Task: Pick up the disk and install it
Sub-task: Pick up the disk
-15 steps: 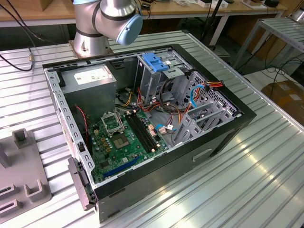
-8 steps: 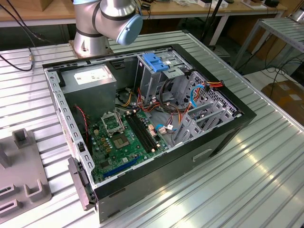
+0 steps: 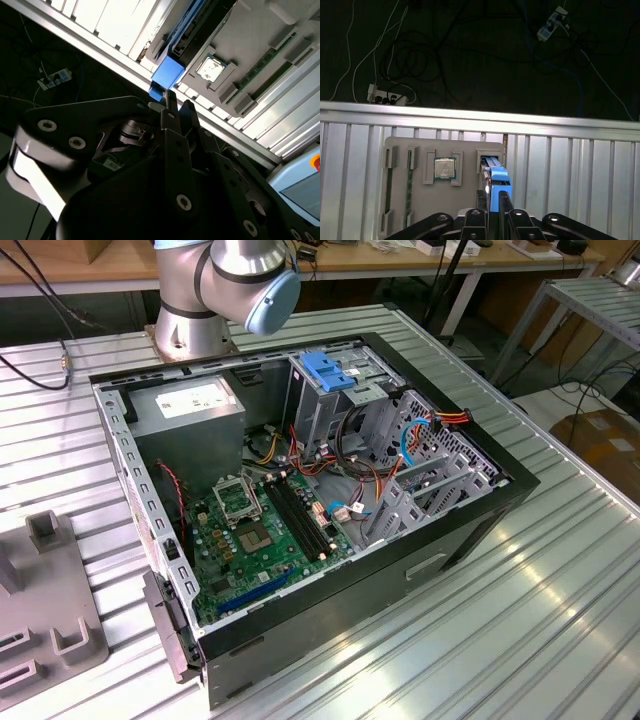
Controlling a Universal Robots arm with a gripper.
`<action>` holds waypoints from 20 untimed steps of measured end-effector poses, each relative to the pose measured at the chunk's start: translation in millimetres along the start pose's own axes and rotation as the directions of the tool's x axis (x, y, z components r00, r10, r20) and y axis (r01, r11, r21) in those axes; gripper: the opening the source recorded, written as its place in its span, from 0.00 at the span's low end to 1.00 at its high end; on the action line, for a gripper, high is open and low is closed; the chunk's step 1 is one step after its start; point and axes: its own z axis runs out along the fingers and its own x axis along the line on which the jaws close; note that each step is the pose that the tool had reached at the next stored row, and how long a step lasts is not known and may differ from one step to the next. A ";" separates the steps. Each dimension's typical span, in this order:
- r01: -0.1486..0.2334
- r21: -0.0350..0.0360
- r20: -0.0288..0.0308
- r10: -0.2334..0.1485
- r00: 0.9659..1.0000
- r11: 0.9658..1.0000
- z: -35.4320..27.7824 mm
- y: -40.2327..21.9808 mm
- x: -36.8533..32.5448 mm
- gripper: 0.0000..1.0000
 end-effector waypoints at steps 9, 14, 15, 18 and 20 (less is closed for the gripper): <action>0.000 0.017 -0.002 0.000 1.000 1.000 4.7 -0.3 0.1 0.37; -0.036 0.020 0.000 0.036 0.999 0.999 9.9 -2.8 0.3 0.37; -0.042 0.020 0.000 0.042 0.999 0.999 10.1 -3.1 0.2 0.37; -0.044 0.020 0.000 0.044 0.999 0.999 10.1 -3.3 0.3 0.37; -0.044 0.020 0.000 0.044 0.999 0.999 10.1 -3.3 0.3 0.37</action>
